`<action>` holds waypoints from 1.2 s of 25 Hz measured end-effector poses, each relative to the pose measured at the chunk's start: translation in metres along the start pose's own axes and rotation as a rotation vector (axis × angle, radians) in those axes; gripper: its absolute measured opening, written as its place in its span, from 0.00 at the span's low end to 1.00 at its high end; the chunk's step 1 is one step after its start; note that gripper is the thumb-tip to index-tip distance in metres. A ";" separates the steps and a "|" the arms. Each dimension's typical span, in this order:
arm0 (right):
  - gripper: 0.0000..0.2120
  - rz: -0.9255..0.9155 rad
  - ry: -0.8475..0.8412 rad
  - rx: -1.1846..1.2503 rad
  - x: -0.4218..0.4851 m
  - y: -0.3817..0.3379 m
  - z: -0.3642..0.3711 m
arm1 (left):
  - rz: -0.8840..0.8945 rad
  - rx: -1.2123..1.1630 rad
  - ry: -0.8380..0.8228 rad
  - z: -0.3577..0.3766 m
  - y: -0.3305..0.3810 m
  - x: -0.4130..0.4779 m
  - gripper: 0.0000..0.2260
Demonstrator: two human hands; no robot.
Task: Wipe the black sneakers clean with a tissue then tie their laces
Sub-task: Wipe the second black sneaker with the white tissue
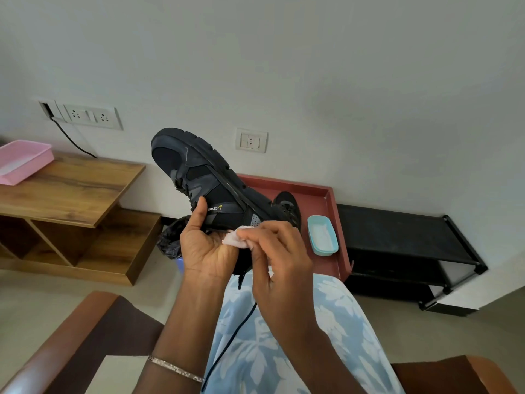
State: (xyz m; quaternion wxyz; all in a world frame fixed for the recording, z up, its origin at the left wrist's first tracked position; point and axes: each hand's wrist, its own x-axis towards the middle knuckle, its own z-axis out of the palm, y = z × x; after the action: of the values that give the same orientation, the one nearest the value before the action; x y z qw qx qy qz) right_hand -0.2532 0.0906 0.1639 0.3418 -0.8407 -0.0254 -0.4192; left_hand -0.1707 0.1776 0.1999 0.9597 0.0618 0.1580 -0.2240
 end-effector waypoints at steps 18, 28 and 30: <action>0.06 0.070 0.095 -0.047 0.029 0.023 -0.010 | -0.077 0.076 -0.131 0.000 -0.015 -0.008 0.20; 0.06 -0.033 0.165 -0.151 0.043 0.024 -0.012 | -0.178 0.368 -0.060 0.001 -0.035 -0.021 0.24; 0.06 -0.003 0.203 -0.154 0.046 0.032 -0.018 | -0.186 0.431 -0.052 0.002 -0.038 -0.022 0.23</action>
State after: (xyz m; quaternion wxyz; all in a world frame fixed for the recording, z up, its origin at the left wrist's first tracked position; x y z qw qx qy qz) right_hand -0.2250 0.0444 0.1869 0.2762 -0.8176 0.0404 -0.5035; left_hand -0.2061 0.1530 0.2075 0.9034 0.2444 0.0867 -0.3415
